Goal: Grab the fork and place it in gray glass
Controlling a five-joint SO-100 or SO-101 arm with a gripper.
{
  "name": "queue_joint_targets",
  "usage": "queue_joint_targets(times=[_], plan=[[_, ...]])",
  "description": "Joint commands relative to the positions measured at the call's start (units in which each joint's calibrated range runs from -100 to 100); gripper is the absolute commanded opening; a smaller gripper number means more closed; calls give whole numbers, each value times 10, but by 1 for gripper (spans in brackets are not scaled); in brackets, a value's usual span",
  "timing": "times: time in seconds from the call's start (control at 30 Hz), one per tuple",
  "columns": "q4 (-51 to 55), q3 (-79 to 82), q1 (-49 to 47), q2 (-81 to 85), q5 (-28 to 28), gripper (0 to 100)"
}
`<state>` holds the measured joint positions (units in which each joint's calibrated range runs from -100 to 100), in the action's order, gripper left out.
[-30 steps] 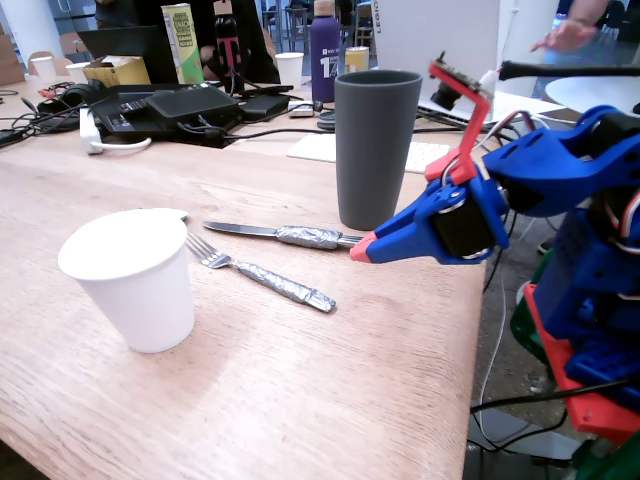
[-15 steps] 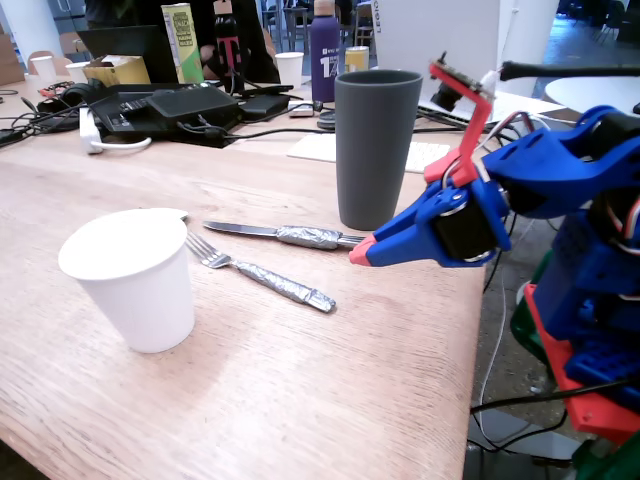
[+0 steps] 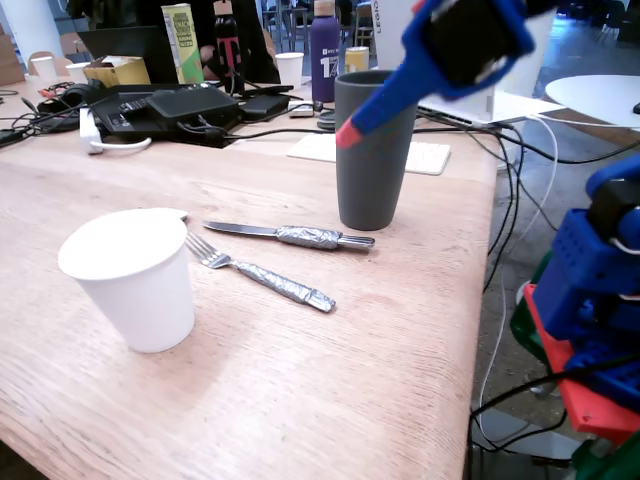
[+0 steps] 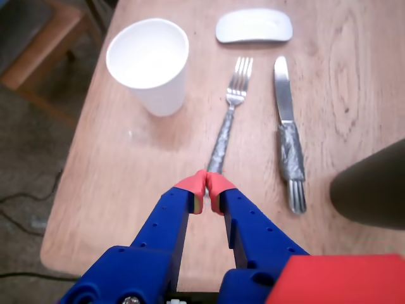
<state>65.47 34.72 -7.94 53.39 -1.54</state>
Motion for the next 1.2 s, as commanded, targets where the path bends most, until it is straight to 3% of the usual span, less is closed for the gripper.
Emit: queue_joint_targets(times=[0.0,0.17,0.6,0.87,0.97,1.17], plan=[[149,-224,15,-135,-2,0],[175,-303,17,-268,4,0],[175,-306,18,-348,4,0],[175,-592,2,-569,-19,0],[173,-613,2,-595,-29,0],[51,-611,3,-649,-29,0]])
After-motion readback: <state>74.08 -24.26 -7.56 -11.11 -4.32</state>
